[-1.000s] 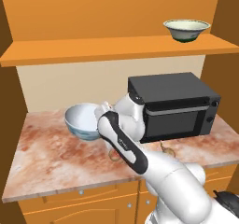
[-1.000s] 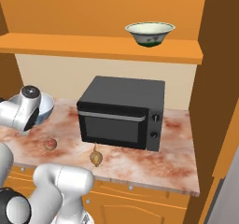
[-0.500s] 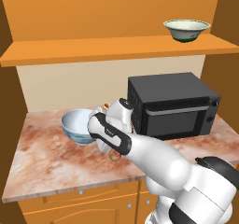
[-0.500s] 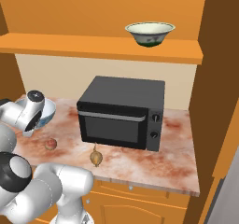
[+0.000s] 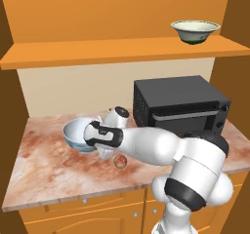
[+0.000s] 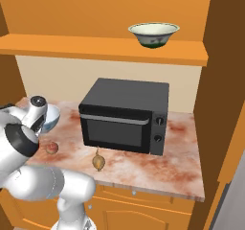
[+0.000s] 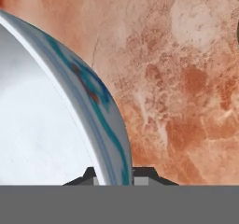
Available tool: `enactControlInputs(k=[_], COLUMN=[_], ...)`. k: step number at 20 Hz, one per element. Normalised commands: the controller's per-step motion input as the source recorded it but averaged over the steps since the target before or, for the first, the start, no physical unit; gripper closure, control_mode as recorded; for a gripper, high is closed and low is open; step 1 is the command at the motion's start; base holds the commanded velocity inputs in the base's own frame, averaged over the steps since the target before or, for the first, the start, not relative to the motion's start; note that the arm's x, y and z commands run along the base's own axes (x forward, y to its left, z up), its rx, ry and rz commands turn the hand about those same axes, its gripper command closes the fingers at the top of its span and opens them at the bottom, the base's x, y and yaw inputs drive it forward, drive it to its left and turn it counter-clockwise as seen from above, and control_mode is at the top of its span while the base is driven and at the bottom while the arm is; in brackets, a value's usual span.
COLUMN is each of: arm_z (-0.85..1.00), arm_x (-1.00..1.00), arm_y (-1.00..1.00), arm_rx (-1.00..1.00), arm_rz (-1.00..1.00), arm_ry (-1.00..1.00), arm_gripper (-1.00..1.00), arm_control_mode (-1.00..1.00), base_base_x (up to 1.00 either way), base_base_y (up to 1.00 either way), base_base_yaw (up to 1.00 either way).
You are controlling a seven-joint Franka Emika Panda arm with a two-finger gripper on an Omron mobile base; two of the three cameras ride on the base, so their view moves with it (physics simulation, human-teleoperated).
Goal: Pick both bowls and place them on the counter. Then place the peach in one bowl and place the onion in the other bowl.
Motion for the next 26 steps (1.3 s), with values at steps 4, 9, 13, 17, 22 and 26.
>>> enactControlInputs(k=[4,9,13,17,22,26], arm_z=[-0.33,-0.31,-0.26,-0.22,-0.04,0.2], arm_x=[0.38,0.28,-0.06,-0.18,-0.09,-0.06], arm_y=[0.03,0.02,0.0,0.0,-0.03,0.0], arm_rx=[-0.04,-0.01,0.0,0.0,-0.01,0.0], arm_rz=[0.0,0.0,0.0,0.0,0.0,-0.04], arm_ry=[0.0,0.0,0.0,0.0,0.0,0.0], arm_gripper=[1.0,1.0,1.0,-1.0,-1.0,-1.0], arm_control_mode=[-1.0,-1.0,-1.0,-1.0,-1.0,-1.0], base_base_x=[0.0,0.0,0.0,0.0,0.0,0.0], base_base_y=[0.0,0.0,0.0,0.0,0.0,0.0], base_base_yaw=[0.0,0.0,0.0,0.0,0.0,0.0])
